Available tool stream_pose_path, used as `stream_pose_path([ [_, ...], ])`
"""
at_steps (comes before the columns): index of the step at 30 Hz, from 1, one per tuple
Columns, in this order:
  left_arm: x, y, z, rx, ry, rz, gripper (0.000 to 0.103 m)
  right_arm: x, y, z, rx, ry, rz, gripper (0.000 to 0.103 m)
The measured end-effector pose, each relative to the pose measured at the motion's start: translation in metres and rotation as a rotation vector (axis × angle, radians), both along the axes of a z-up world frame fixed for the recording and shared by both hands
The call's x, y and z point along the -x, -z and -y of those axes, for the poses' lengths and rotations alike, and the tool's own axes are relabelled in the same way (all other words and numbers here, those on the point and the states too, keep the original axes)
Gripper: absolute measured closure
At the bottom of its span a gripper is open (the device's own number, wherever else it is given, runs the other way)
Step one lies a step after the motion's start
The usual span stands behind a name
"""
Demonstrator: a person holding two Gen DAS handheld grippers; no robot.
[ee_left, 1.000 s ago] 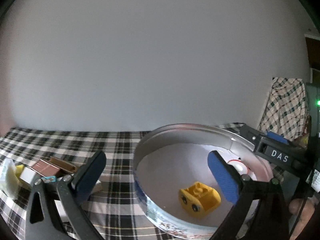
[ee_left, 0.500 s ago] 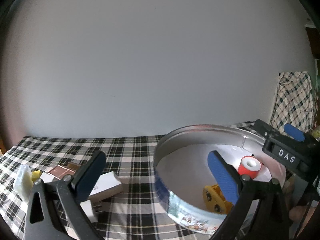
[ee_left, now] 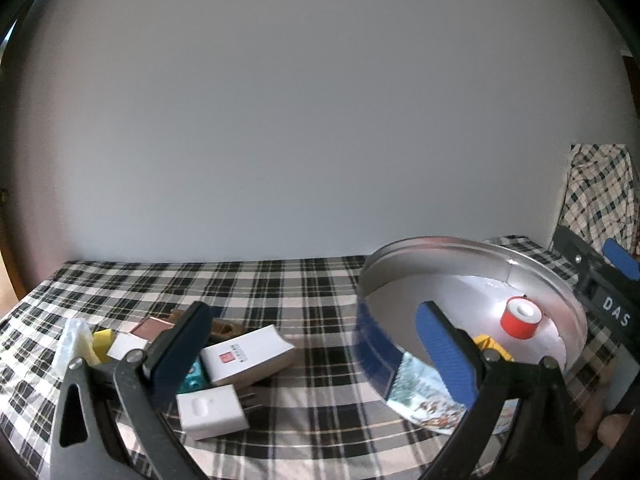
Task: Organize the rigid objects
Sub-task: 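Withdraw both open tools from the tin back toward the table objects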
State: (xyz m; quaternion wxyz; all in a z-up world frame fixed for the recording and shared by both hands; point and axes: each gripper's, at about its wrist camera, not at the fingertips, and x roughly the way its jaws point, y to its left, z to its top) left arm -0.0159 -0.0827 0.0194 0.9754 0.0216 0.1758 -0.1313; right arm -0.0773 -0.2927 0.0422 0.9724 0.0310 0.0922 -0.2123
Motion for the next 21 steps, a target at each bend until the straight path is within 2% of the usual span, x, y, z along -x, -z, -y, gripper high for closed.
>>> stream_pose_path([
  [10,-0.002,0.0,-0.041,-0.009,-0.048,-0.01,0.0,0.001,0.004,-0.039,-0.052,-0.075,-0.028,0.007],
  [21,-0.021,0.004,-0.109,-0.029,-0.193,-0.061,0.0,-0.016,0.011,-0.105,-0.067,-0.236,-0.092,0.007],
])
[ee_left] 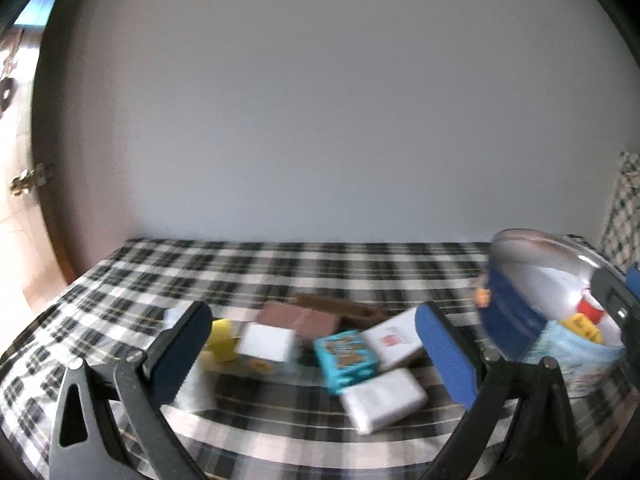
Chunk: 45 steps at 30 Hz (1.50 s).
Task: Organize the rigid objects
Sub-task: 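Withdraw both open tools from the tin back toward the table objects, then grasp the clear plastic box with the left tool while the right tool grasps the white charger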
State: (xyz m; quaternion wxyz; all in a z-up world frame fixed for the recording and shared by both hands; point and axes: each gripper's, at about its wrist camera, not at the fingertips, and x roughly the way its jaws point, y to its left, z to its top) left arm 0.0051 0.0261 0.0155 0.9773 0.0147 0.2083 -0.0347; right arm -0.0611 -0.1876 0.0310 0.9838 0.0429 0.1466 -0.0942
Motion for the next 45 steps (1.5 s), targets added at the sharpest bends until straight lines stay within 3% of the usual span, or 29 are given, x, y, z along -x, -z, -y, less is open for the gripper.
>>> stream_pose_path([
  [9,-0.029,0.01,-0.074,0.053,-0.183,-0.137,0.0,-0.02,0.009,-0.055,-0.028,-0.178,-0.1,0.007],
  [16,-0.051,0.033,-0.108,0.142,-0.228,-0.315,0.0,-0.063,0.033,-0.093,-0.105,-0.316,-0.34,0.007],
  [19,-0.055,0.04,-0.116,0.164,-0.242,-0.364,0.001,-0.084,0.05,-0.109,-0.104,-0.332,-0.473,0.007],
  [24,-0.058,0.048,-0.126,0.175,-0.272,-0.409,0.001,-0.102,0.065,-0.122,-0.102,-0.345,-0.577,0.008],
  [28,-0.061,0.056,-0.134,0.194,-0.28,-0.465,0.001,-0.108,0.072,-0.128,-0.097,-0.343,-0.618,0.008],
  [31,-0.06,0.057,-0.141,0.23,-0.271,-0.461,0.011,-0.113,0.073,-0.129,-0.085,-0.339,-0.627,0.008],
  [33,-0.059,0.057,-0.139,0.222,-0.238,-0.458,0.024,-0.116,0.075,-0.132,-0.064,-0.337,-0.633,0.01],
  [35,-0.059,0.056,-0.135,0.216,-0.222,-0.457,0.032,-0.114,0.074,-0.133,-0.049,-0.324,-0.626,0.026],
  [37,-0.06,0.056,-0.133,0.21,-0.204,-0.457,0.045,-0.114,0.075,-0.134,-0.033,-0.321,-0.623,0.037],
  [38,-0.061,0.056,-0.133,0.21,-0.202,-0.458,0.048,-0.112,0.074,-0.131,-0.028,-0.321,-0.621,0.038],
  [41,-0.059,0.055,-0.137,0.242,-0.183,-0.451,0.047,-0.11,0.074,-0.125,-0.046,-0.334,-0.616,0.038],
  [45,-0.055,0.054,-0.143,0.362,-0.141,-0.429,0.048,-0.102,0.07,-0.112,-0.107,-0.359,-0.599,0.038],
])
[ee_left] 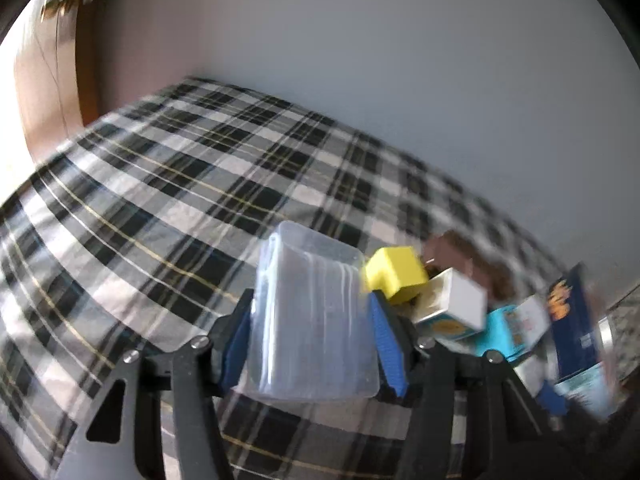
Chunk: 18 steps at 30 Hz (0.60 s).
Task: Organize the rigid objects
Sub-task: 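Grasp the clear plastic box with the left tool while the right tool grasps the white charger, then lift and carry the clear box and the white charger over the tin with both tools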
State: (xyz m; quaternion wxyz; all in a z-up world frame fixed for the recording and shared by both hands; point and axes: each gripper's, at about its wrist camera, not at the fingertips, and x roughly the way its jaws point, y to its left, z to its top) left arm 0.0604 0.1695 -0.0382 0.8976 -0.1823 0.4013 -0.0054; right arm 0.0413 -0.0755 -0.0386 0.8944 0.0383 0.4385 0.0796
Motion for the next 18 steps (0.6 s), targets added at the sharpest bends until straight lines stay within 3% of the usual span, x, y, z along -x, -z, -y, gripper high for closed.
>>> stream_pose_path([
  [4,0.008,-0.015,0.004,0.024,0.015,0.101,0.048,0.006,-0.013,0.01,-0.093,0.0,0.051,0.038],
  [8,0.021,-0.036,0.011,0.027,0.056,0.254,0.048,0.018,-0.036,0.02,-0.142,0.006,0.173,0.038],
  [13,0.034,-0.052,0.022,0.025,0.115,0.386,0.048,0.037,-0.065,0.028,-0.071,0.043,0.375,0.038],
  [18,0.042,-0.06,0.03,0.035,0.144,0.455,0.048,0.054,-0.082,0.04,-0.011,0.112,0.509,0.038],
])
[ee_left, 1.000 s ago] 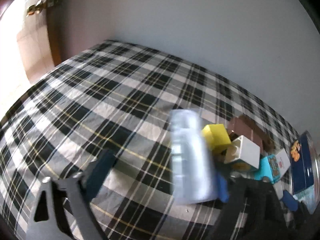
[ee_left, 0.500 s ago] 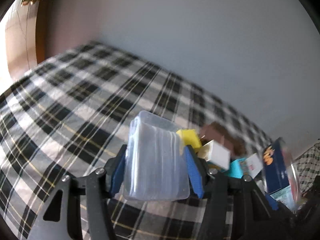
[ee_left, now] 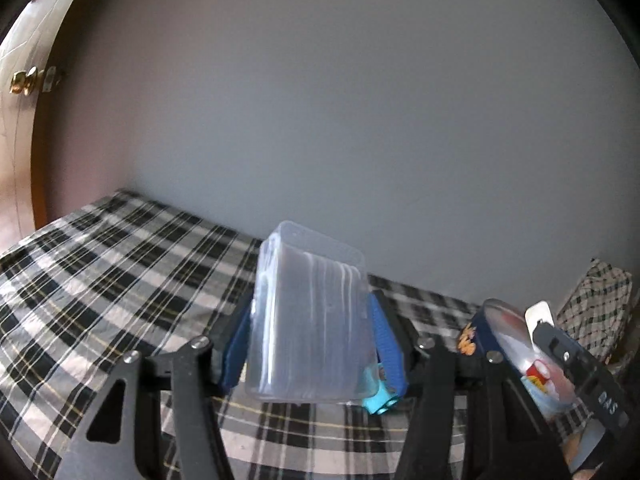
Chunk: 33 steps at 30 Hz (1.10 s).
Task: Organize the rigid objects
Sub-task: 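Lift and carry the clear box and the white charger over the tin with both tools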
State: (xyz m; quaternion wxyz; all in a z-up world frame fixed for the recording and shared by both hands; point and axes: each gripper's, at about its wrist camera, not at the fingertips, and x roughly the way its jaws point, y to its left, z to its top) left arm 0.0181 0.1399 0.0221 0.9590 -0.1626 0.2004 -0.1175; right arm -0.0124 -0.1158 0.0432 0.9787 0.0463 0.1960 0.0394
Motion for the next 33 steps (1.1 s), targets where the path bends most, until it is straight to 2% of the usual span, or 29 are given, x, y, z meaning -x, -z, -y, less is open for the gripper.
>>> stream_pose_path([
  [5,0.011,-0.005,0.011,0.024,-0.011,0.034,0.047,0.006,-0.005,0.017,0.044,0.029,0.044,0.038],
  [13,0.028,-0.017,0.04,0.011,0.007,0.091,0.048,0.019,-0.007,0.025,0.202,0.075,0.145,0.038],
  [33,0.04,-0.035,0.131,0.032,0.139,0.13,0.047,0.029,-0.023,0.106,0.145,0.22,0.183,0.038],
])
